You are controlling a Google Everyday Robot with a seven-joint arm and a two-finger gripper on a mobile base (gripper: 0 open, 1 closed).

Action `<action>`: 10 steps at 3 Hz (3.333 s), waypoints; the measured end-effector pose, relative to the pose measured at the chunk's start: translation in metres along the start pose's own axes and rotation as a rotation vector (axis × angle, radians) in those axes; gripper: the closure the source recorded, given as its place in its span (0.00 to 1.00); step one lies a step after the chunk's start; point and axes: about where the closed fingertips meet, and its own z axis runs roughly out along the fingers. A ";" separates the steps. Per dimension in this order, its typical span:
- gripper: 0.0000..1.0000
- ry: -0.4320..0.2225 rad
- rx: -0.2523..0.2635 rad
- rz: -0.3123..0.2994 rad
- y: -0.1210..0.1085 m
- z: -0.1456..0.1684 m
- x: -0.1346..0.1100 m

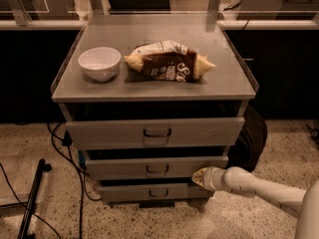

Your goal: Close middle drawer

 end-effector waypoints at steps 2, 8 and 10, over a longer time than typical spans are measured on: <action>1.00 -0.011 0.012 0.008 -0.003 -0.009 -0.003; 1.00 -0.057 -0.121 0.098 0.011 -0.074 -0.026; 1.00 -0.106 -0.258 0.175 0.045 -0.117 -0.037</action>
Offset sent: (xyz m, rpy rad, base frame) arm -0.1131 0.0326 0.0471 0.2561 0.4095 0.2871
